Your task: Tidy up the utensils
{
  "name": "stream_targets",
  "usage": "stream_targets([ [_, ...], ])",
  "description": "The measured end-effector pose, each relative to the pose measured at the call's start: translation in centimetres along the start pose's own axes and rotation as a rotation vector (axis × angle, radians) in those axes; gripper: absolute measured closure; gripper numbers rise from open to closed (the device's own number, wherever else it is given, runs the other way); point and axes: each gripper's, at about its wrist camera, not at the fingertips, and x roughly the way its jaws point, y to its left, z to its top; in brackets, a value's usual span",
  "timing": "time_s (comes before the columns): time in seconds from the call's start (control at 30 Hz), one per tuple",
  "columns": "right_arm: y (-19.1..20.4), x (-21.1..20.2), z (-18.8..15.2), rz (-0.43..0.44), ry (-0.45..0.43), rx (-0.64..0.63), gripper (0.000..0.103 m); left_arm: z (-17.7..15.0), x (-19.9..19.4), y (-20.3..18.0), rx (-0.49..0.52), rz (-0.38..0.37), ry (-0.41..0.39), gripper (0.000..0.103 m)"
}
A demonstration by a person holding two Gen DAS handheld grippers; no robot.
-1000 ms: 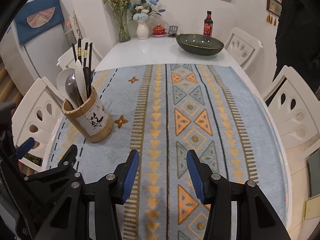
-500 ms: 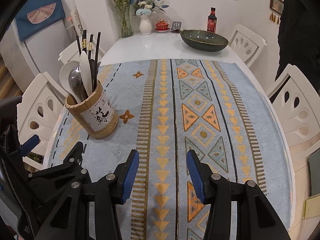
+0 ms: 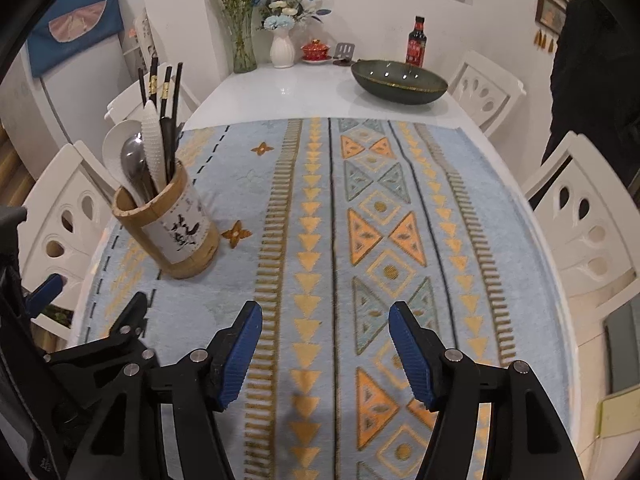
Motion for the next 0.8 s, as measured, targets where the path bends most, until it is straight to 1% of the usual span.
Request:
stream_targets([
  [0.23, -0.5, 0.3, 0.4, 0.012, 0.012, 0.016, 0.039, 0.0, 0.3, 0.1, -0.004, -0.001, 0.006, 0.000],
  [0.8, 1.3, 0.9, 0.3, 0.019, 0.029, -0.021, 0.039, 0.1, 1.1, 0.7, -0.017, -0.025, 0.028, 0.000],
])
